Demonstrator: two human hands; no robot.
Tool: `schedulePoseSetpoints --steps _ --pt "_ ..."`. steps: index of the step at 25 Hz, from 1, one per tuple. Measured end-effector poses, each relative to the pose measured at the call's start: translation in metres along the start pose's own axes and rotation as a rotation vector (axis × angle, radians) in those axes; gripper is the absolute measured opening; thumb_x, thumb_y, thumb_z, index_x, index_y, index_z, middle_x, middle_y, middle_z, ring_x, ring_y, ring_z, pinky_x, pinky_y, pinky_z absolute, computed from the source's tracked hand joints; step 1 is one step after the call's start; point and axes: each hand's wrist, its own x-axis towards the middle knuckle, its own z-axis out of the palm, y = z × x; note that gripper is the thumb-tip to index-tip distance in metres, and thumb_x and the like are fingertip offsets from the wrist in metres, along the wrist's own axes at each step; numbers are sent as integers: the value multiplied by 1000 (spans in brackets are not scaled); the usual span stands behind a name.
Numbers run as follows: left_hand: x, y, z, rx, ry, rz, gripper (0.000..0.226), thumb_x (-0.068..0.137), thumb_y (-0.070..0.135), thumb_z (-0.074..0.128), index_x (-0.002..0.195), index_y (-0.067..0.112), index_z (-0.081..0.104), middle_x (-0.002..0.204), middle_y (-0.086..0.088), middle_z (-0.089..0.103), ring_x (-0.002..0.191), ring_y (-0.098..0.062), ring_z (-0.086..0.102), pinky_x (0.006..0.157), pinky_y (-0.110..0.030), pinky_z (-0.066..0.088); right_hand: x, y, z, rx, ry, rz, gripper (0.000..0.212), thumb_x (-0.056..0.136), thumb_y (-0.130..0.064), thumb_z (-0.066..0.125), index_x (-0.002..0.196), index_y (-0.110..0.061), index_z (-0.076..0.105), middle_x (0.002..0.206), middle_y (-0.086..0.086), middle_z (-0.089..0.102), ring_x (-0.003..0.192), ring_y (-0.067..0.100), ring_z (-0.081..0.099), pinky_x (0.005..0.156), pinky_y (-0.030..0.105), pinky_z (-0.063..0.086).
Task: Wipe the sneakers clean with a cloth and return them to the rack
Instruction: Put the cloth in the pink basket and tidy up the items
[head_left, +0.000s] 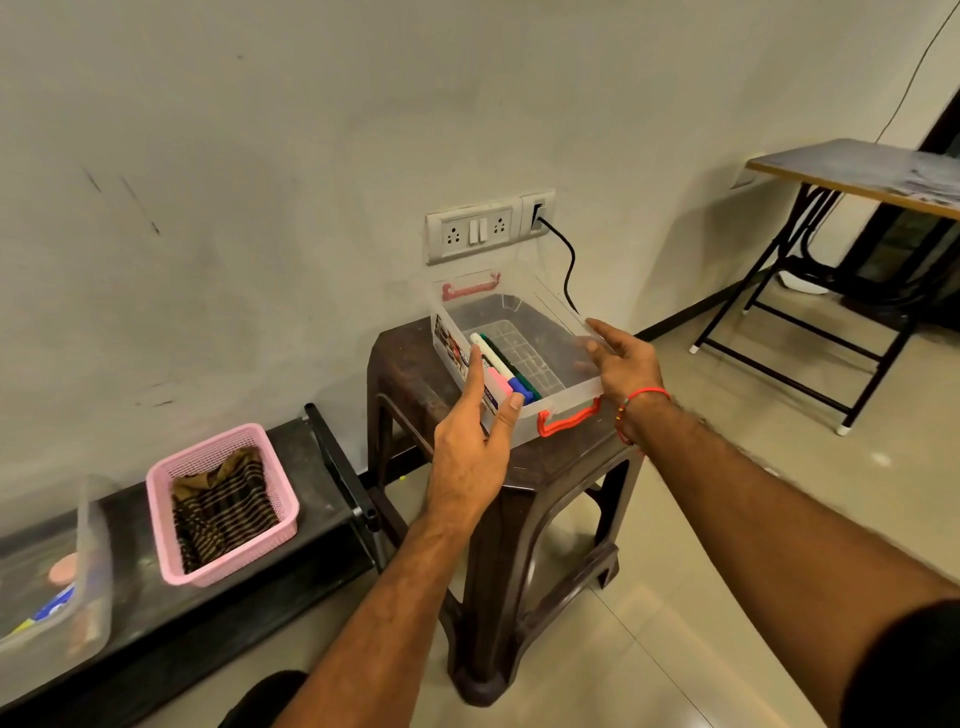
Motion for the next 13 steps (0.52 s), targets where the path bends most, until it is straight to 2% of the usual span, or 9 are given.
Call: schedulePoseSetpoints --steps 2,3,6,10,13 --pt "8 -2 0 19 12 -45 76 87 59 51 156 49 19 149 -8 51 129 -22 59 89 -30 56 14 -5 9 -38 3 19 33 100 -13 60 132 -20 65 130 1 62 86 12 63 69 23 58" --pt "11 -3 0 9 15 -63 78 84 62 50 156 48 23 150 -8 50 131 -24 57 90 -35 57 19 -7 13 -64 16 20 32 98 -14 62 129 -20 68 129 2 64 87 14 64 72 26 59" --pt "21 -8 -1 -18 23 -83 81 80 63 53 155 47 29 149 -7 53 126 -23 61 86 -43 62 25 -9 22 -156 91 -22 33 97 -18 61 129 -22 66 128 4 66 106 23 65 93 39 57" --pt "26 -6 6 -10 23 -78 79 83 63 50 156 48 24 146 -8 55 123 -25 63 81 -49 63 -7 5 33 -296 142 -237 38 99 -27 55 136 -19 58 144 3 47 124 21 53 99 35 50" --pt "34 -5 12 2 22 -53 77 87 62 47 158 47 20 144 -9 56 120 -26 64 77 -52 64 0 13 34 -332 108 -277 43 101 -28 53 140 -9 54 151 4 37 126 19 48 100 26 43"
